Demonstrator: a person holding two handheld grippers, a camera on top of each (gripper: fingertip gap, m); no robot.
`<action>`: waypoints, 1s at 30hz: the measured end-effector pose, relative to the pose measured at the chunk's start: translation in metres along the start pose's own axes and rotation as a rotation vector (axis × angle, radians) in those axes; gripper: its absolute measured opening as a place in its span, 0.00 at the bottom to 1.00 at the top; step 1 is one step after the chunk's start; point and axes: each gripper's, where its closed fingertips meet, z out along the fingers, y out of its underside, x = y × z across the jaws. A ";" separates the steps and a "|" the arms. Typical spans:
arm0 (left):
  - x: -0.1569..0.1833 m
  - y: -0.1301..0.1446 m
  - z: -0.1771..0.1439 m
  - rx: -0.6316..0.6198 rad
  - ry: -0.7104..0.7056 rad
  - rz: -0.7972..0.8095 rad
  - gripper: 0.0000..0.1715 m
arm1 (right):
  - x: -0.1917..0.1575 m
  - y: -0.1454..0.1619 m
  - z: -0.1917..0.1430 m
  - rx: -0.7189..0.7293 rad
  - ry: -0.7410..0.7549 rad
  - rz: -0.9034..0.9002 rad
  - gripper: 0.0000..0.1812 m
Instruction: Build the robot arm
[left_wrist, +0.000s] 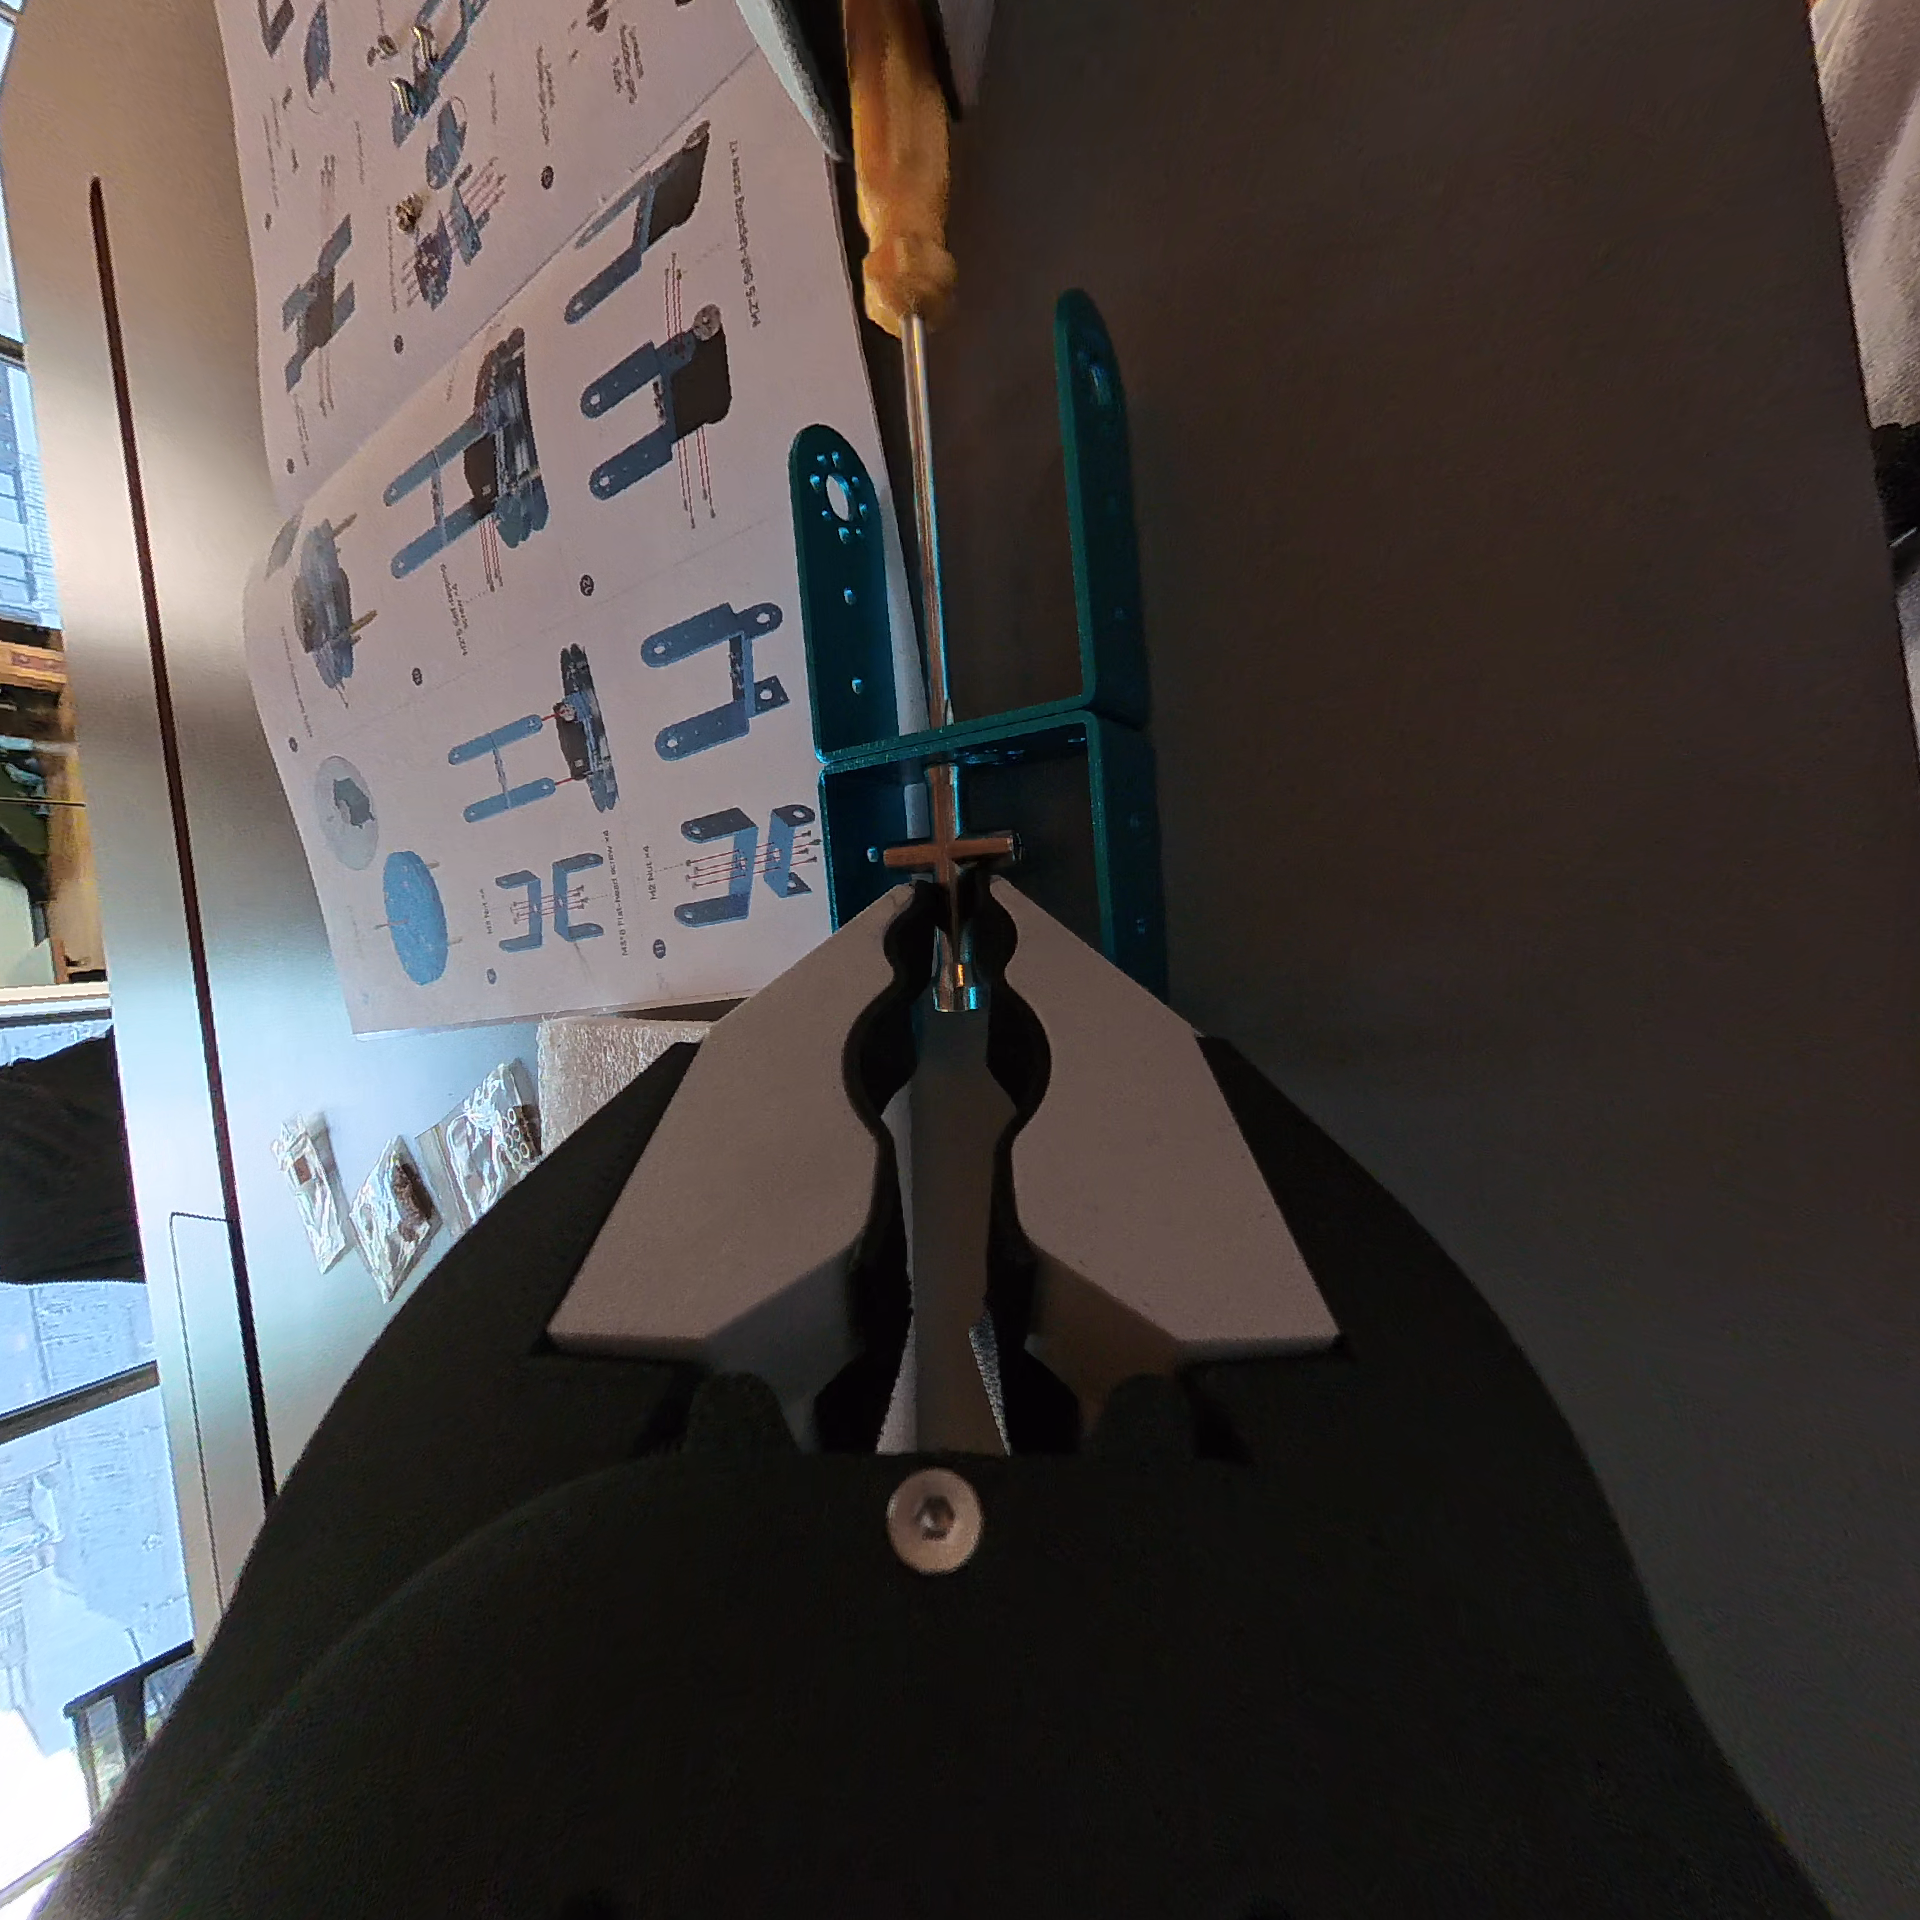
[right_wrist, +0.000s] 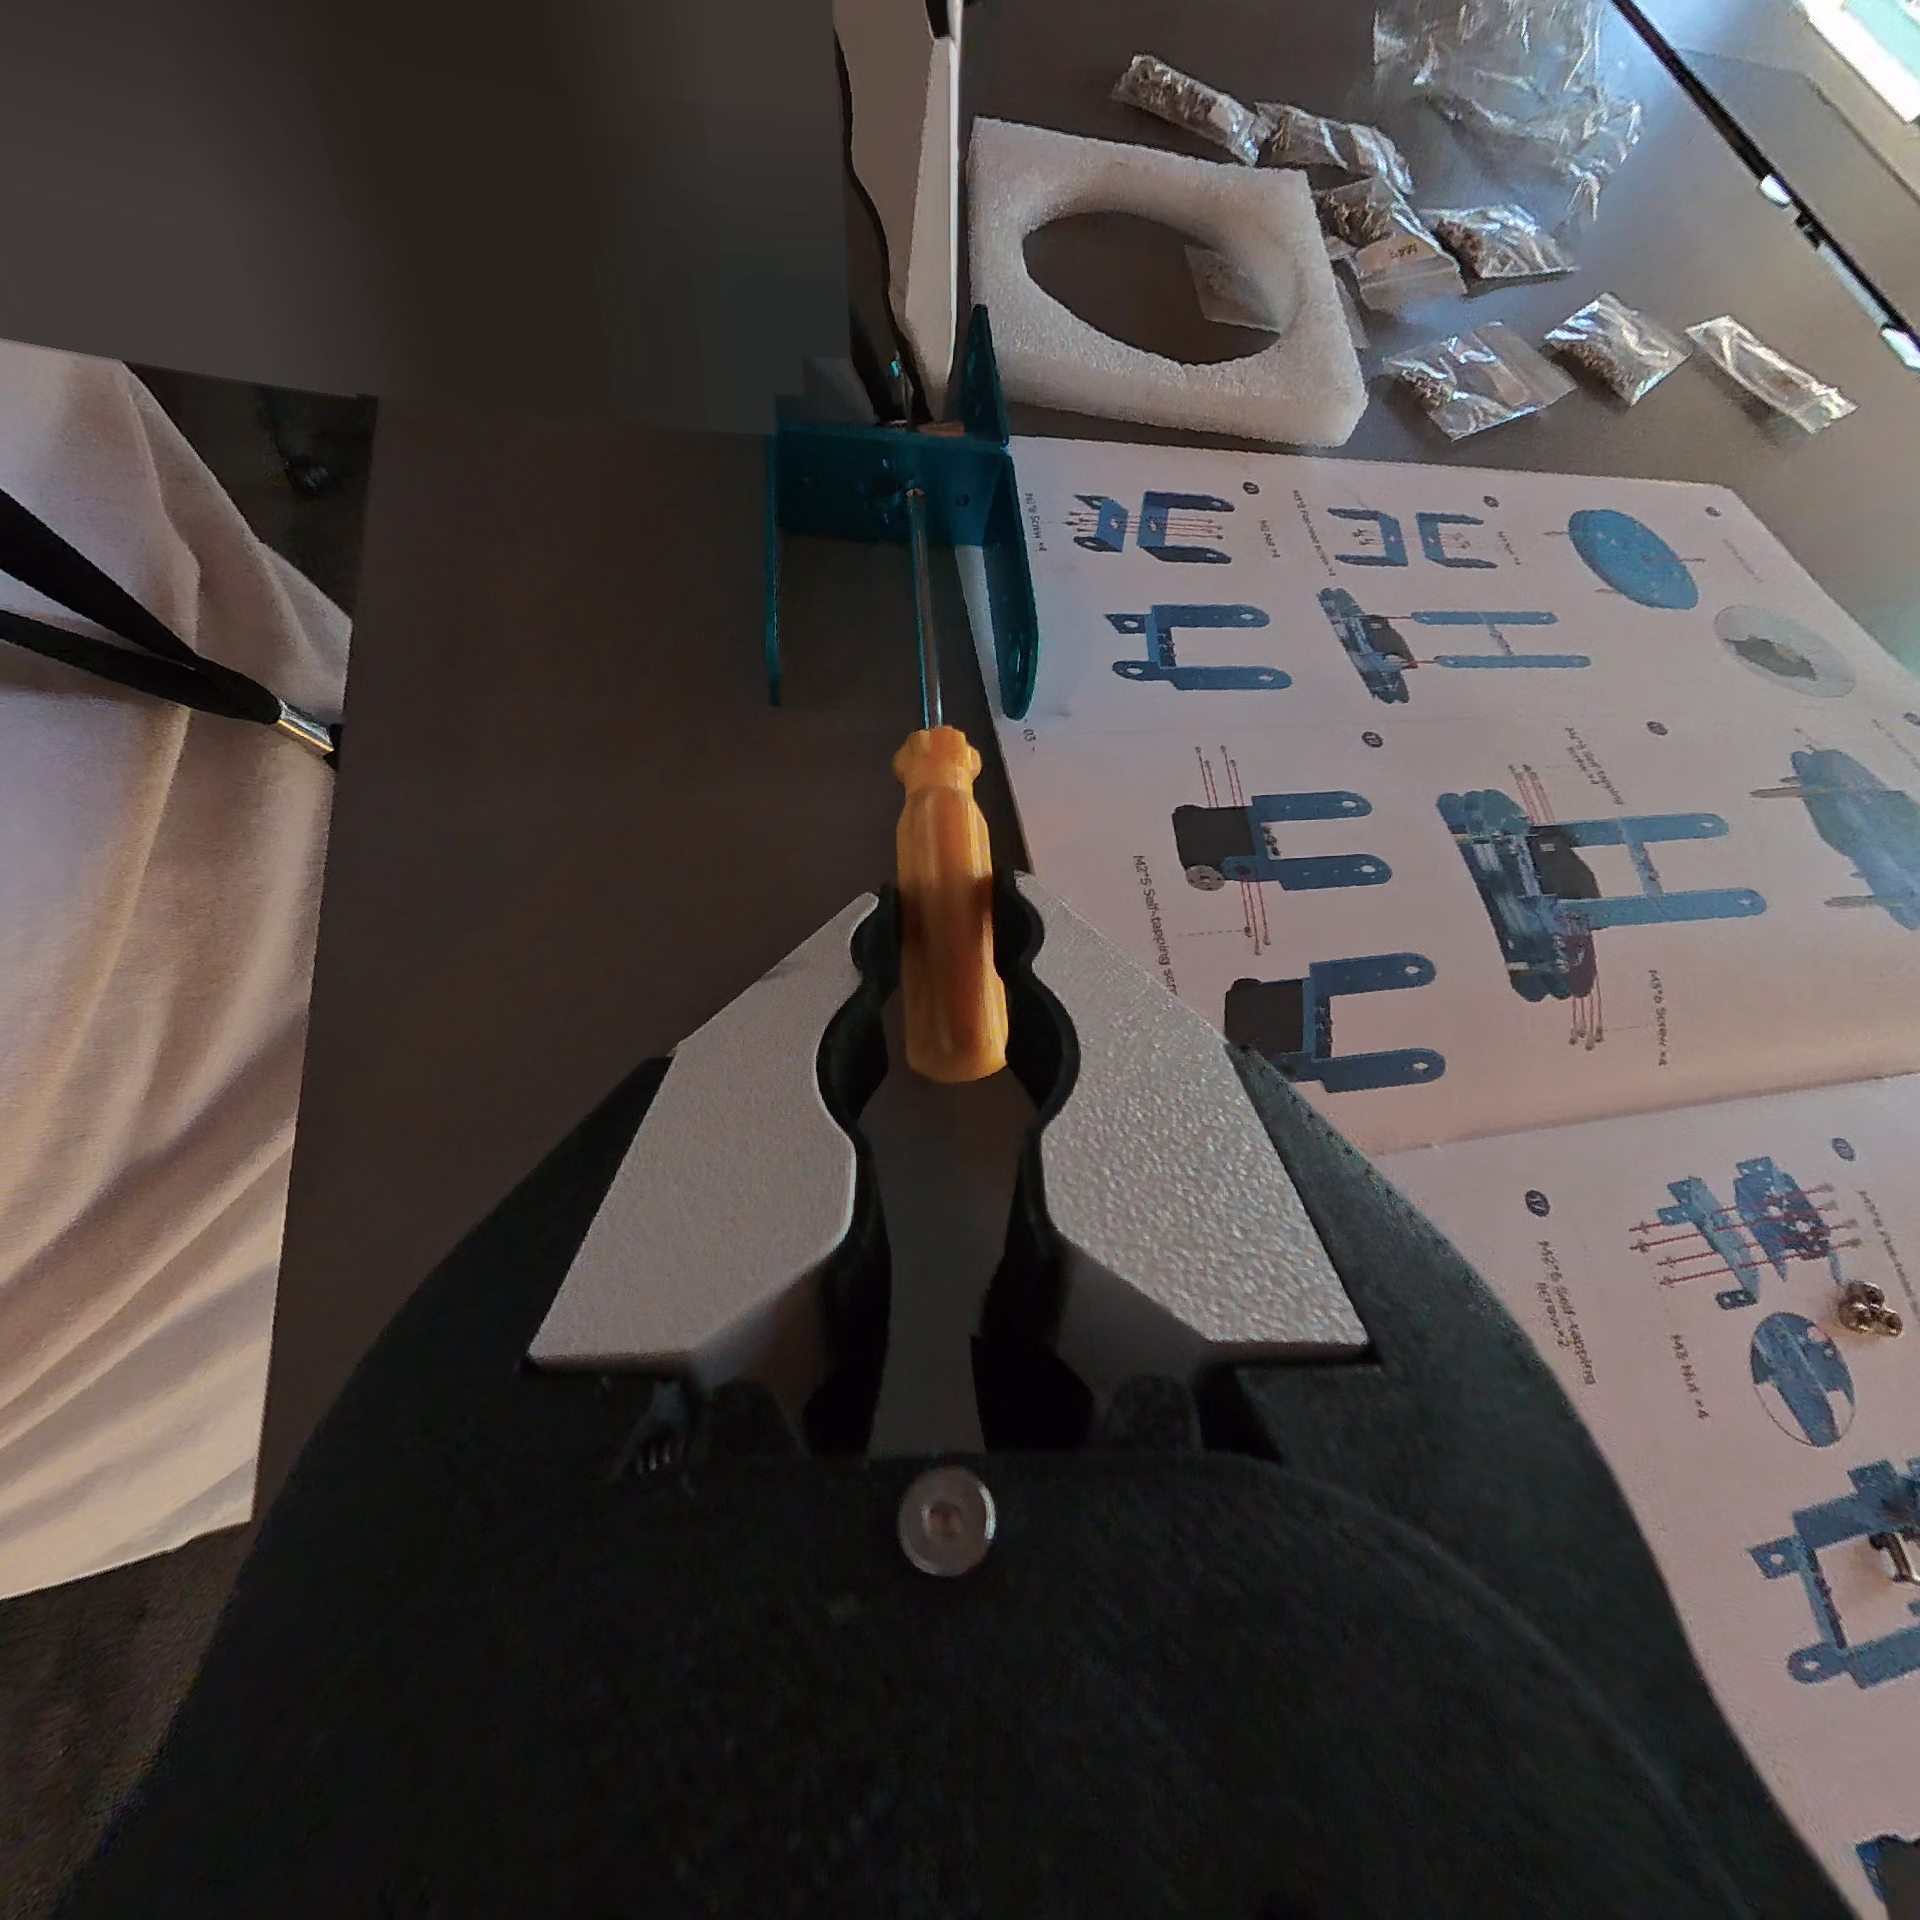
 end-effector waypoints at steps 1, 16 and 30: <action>0.000 0.000 0.000 0.000 -0.001 0.001 0.03 | -0.001 0.002 0.001 -0.015 -0.009 0.012 0.09; 0.003 -0.003 -0.002 -0.008 -0.026 0.024 0.03 | -0.004 0.004 0.000 -0.045 -0.106 0.168 0.09; 0.014 -0.001 -0.011 -0.020 -0.040 0.028 0.03 | -0.018 -0.003 0.001 -0.080 -0.118 0.160 0.10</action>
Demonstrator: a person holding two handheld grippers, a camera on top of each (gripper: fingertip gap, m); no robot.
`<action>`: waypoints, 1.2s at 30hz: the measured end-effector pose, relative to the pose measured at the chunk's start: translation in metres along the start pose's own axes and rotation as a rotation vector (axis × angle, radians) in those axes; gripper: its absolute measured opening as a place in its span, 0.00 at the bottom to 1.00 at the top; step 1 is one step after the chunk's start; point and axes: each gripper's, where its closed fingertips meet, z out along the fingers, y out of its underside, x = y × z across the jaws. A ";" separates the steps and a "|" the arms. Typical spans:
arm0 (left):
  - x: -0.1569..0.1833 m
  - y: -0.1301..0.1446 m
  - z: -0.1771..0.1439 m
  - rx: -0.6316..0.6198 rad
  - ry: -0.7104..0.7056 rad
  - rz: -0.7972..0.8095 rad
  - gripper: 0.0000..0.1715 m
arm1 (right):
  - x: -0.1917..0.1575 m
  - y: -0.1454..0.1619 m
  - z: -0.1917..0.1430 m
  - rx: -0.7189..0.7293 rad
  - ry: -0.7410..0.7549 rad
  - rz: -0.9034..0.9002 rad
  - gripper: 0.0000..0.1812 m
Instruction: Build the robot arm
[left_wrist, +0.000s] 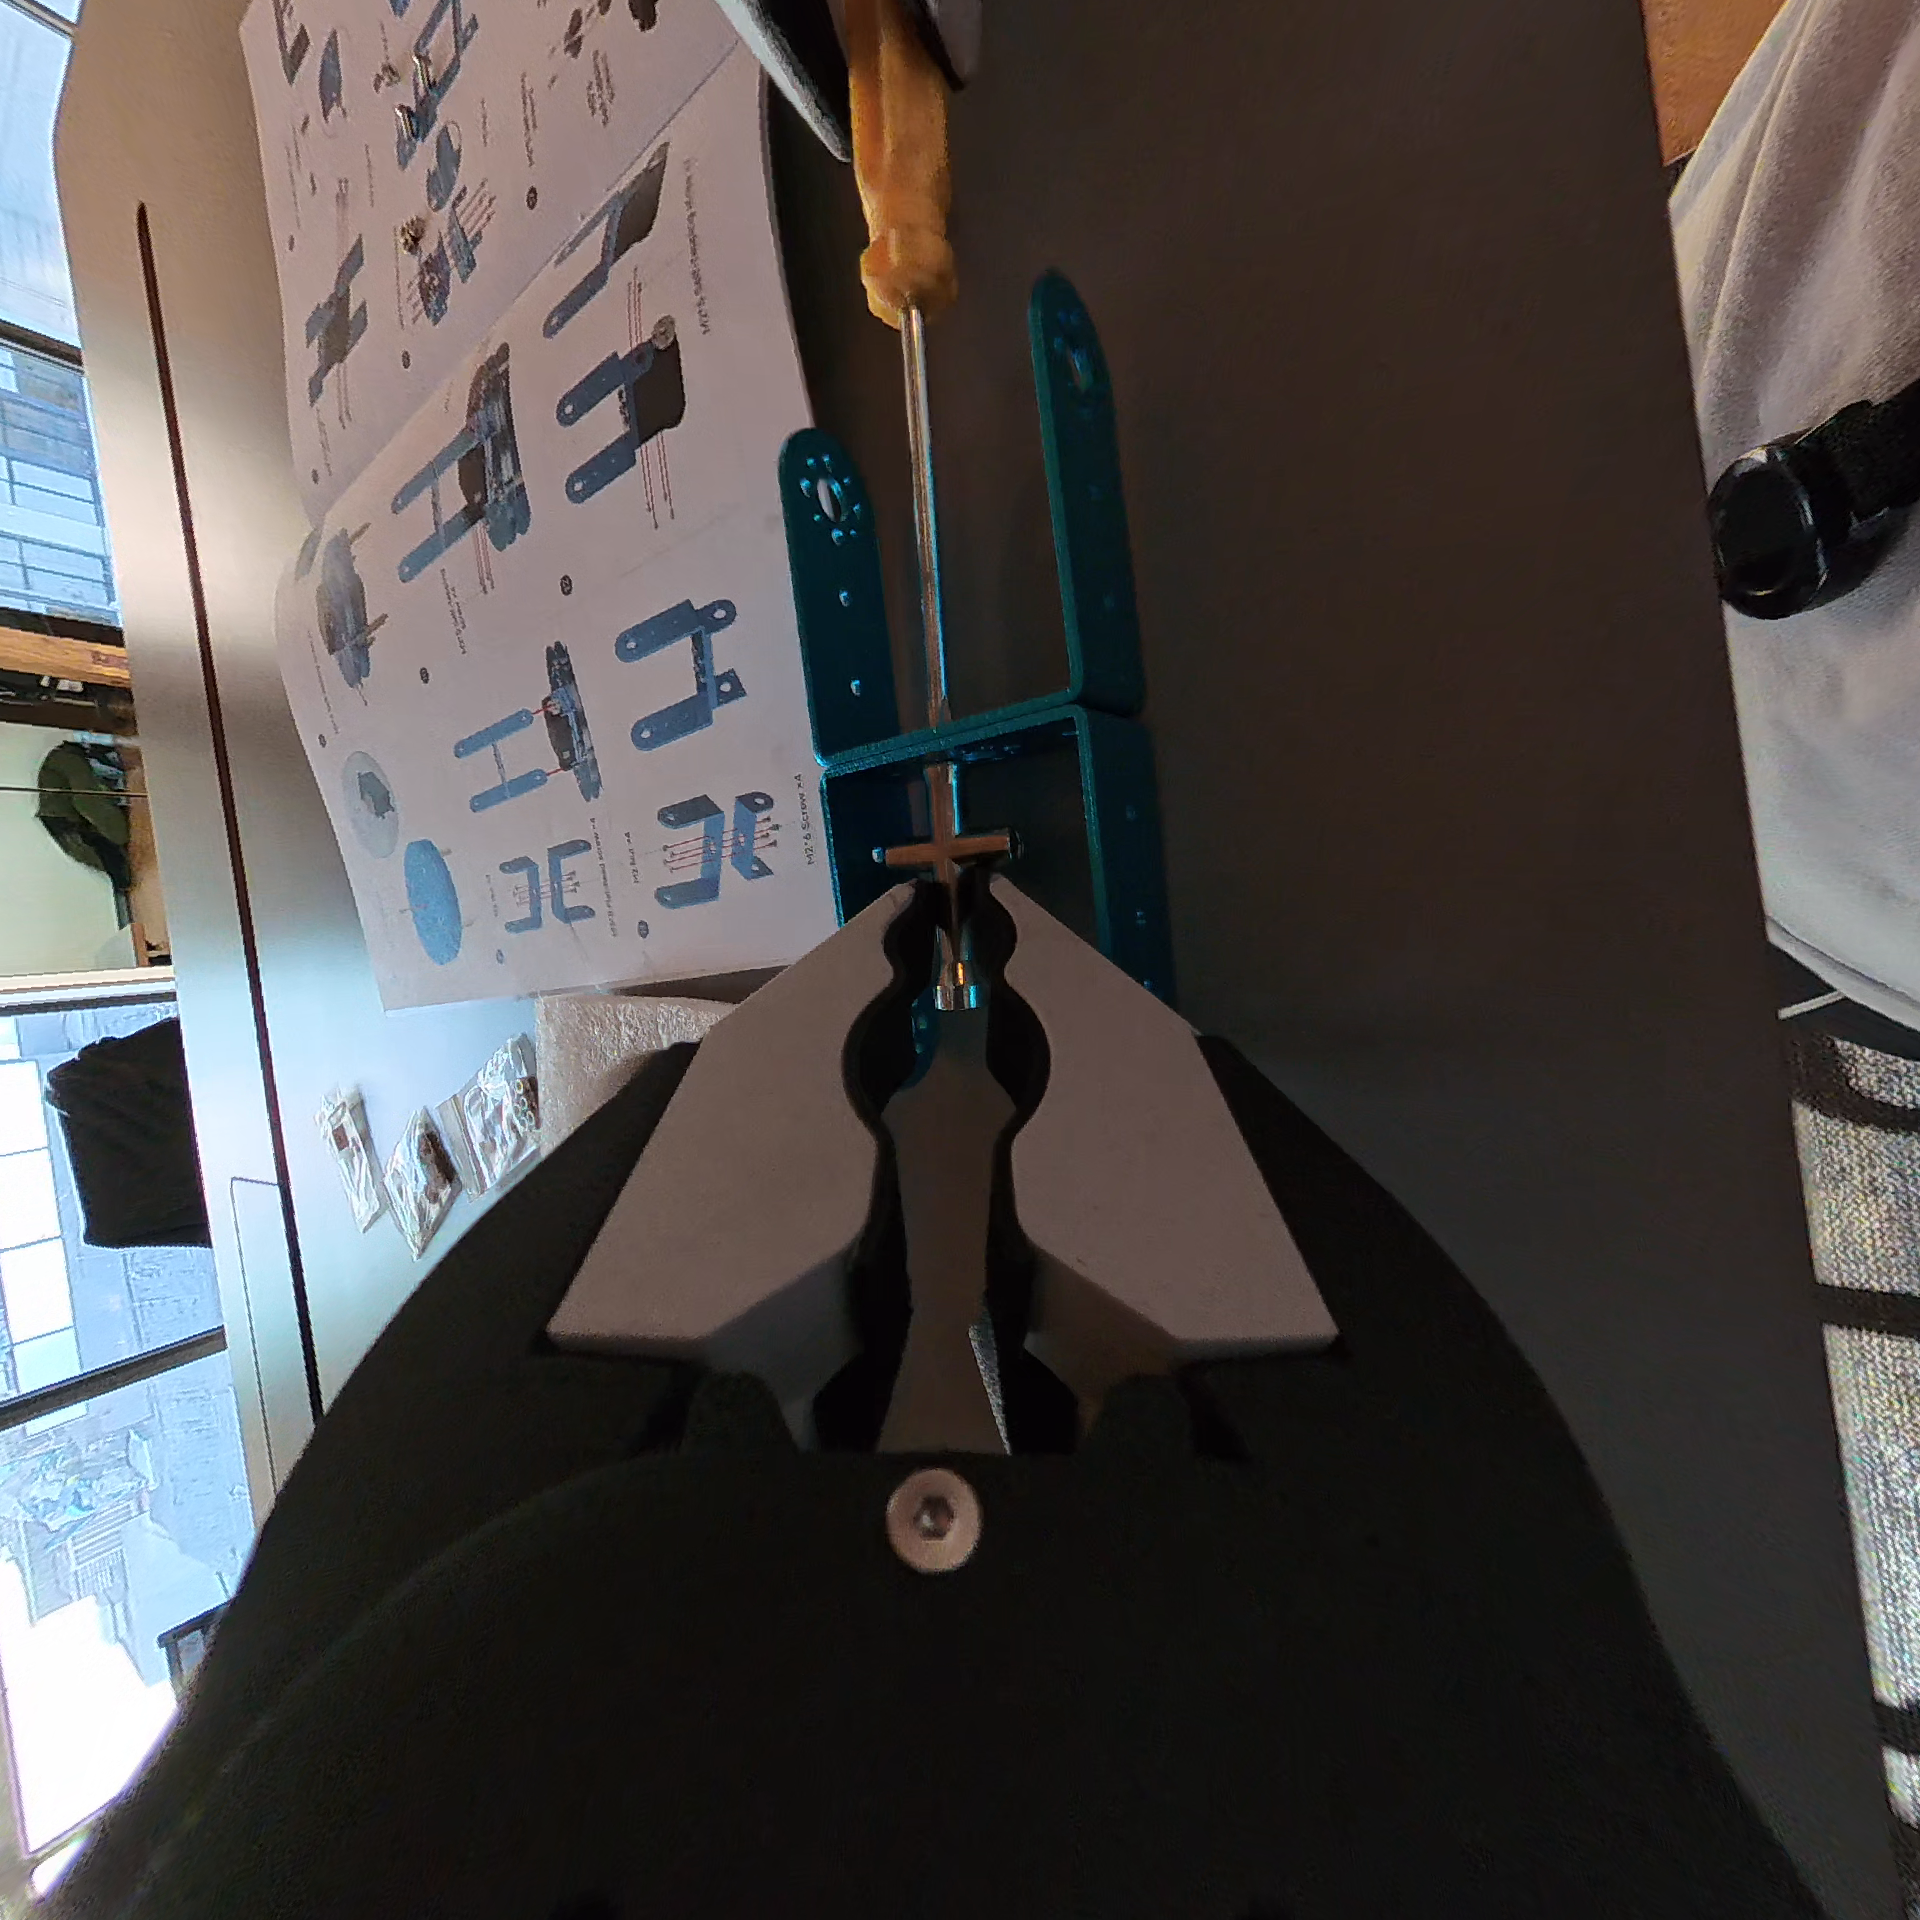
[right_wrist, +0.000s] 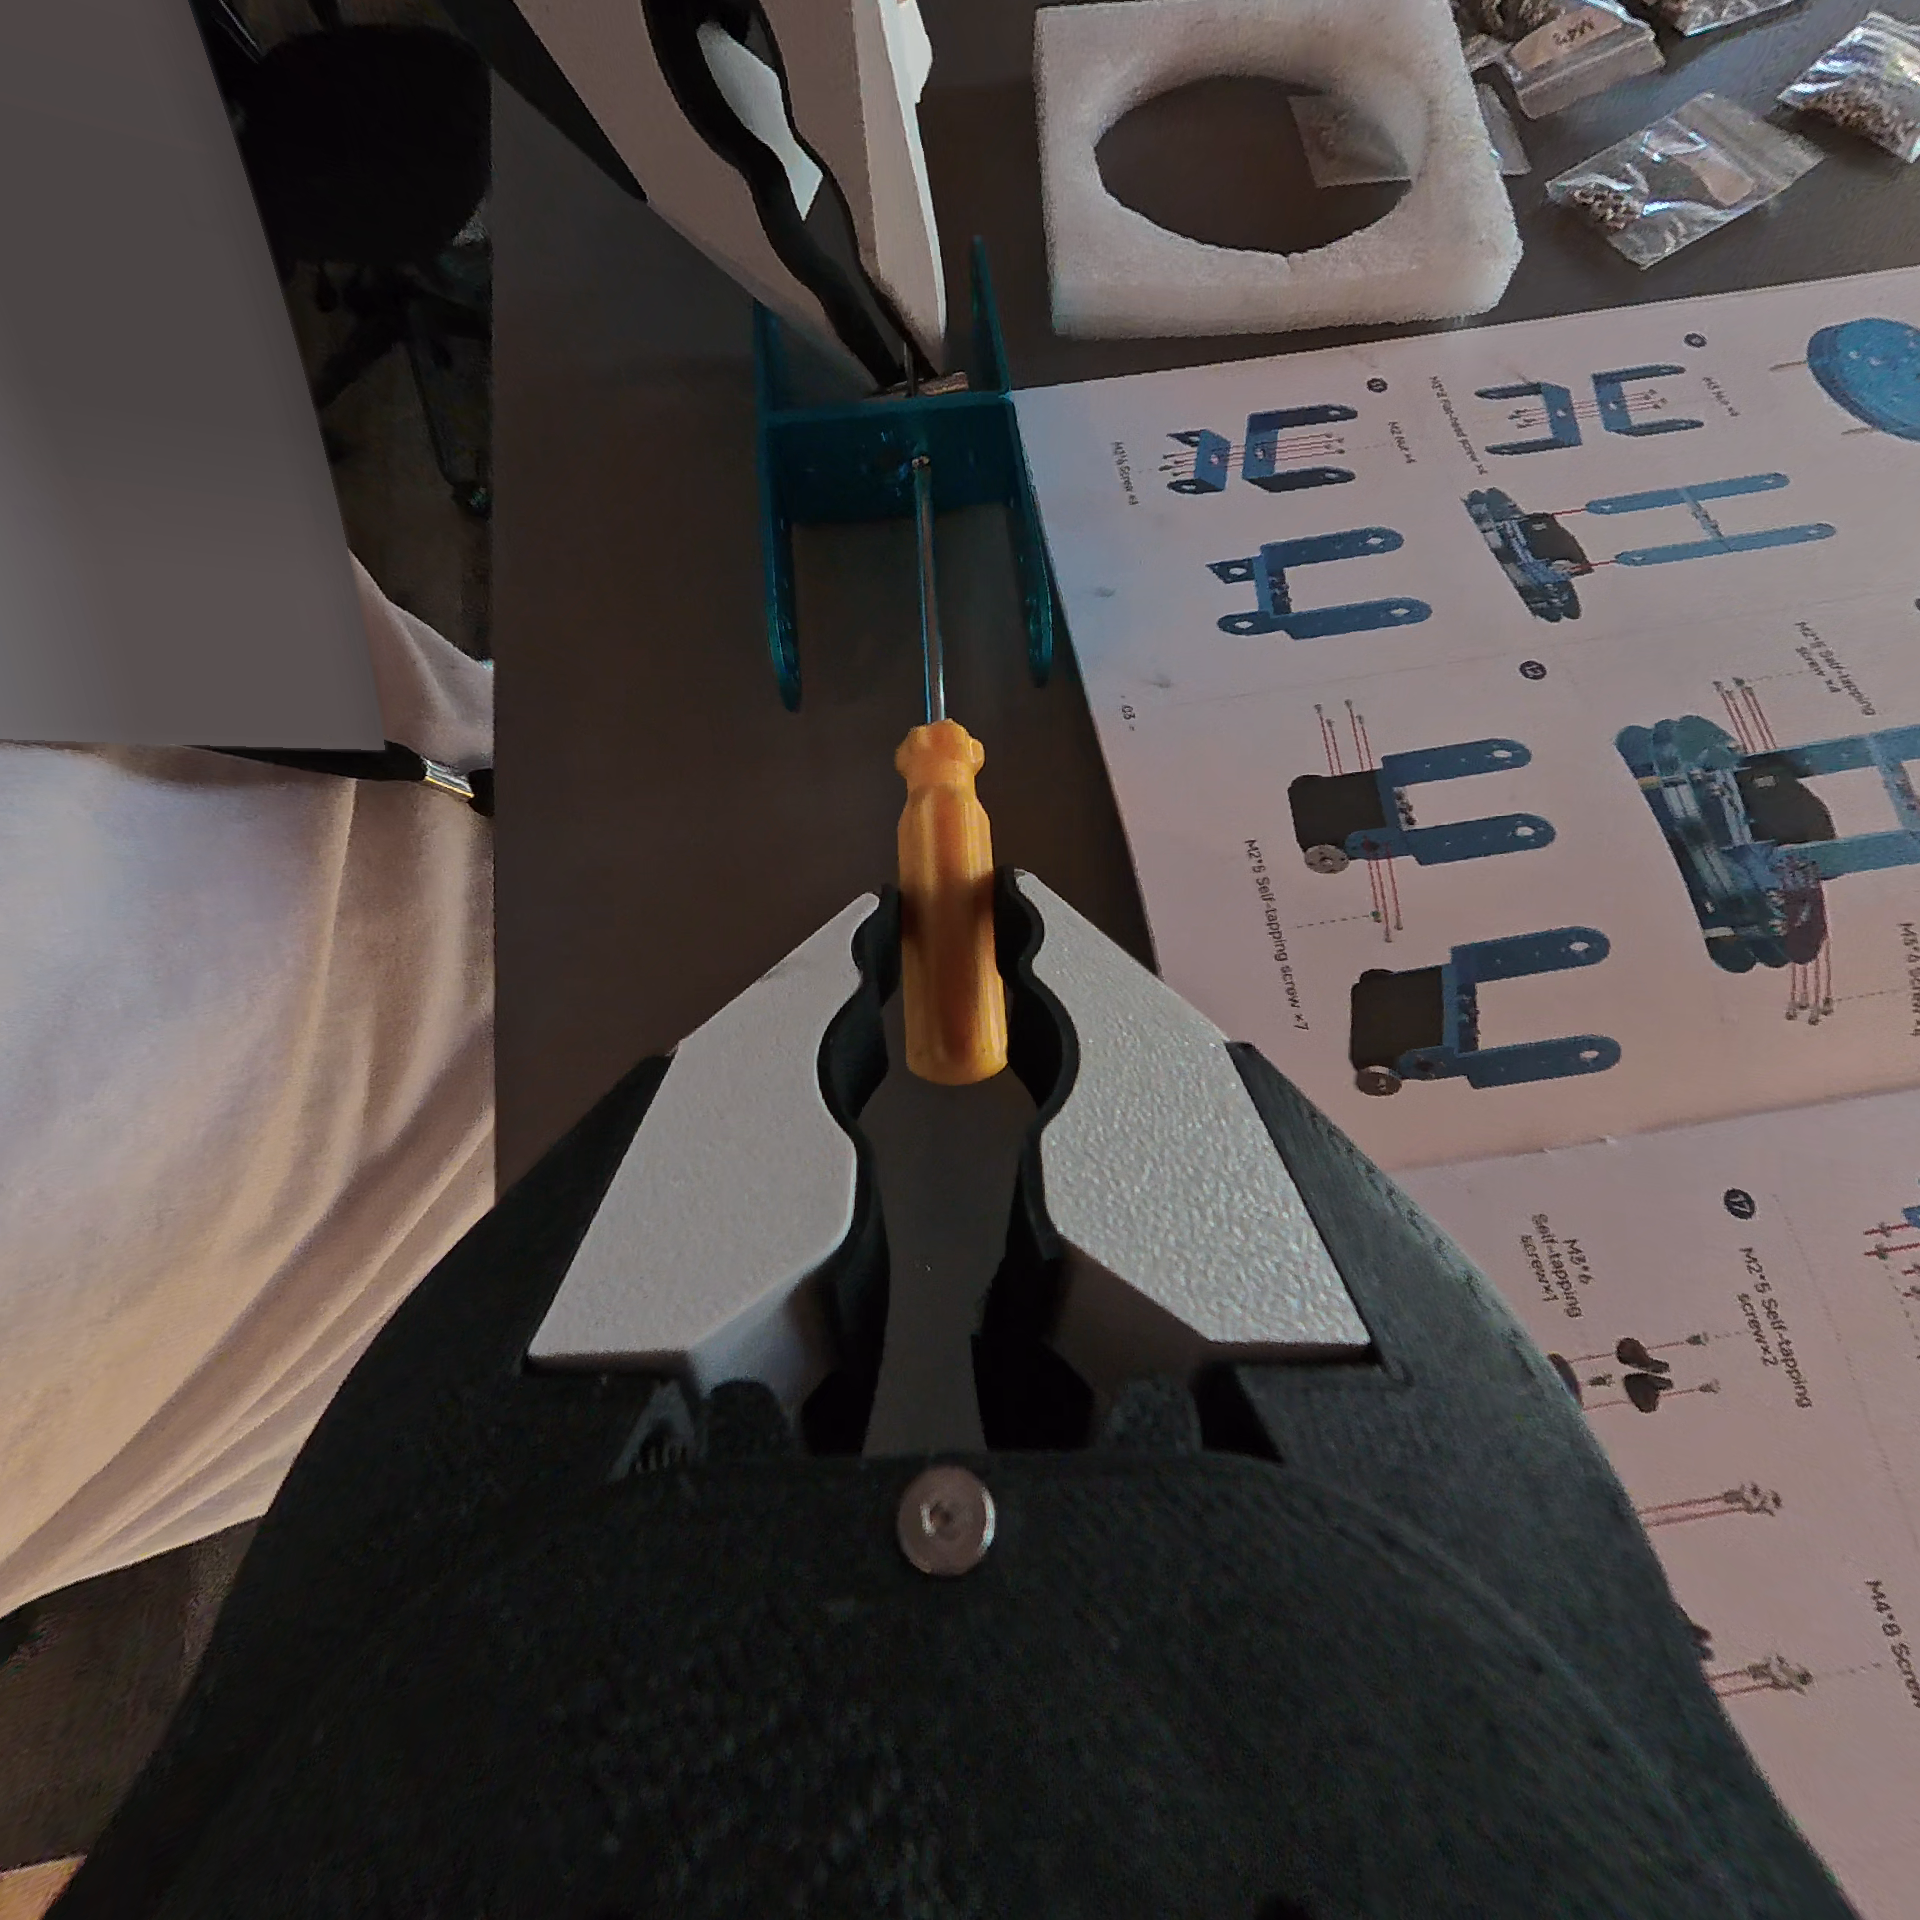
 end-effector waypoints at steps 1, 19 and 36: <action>0.001 0.000 -0.001 0.001 -0.002 0.001 0.03 | -0.002 -0.001 0.000 0.000 0.000 0.004 0.09; 0.008 -0.004 -0.007 0.021 -0.042 0.024 0.03 | -0.008 -0.009 -0.006 0.069 -0.246 0.346 0.08; 0.009 -0.004 -0.007 0.019 -0.037 0.014 0.03 | -0.001 -0.002 0.000 0.050 -0.428 0.656 0.08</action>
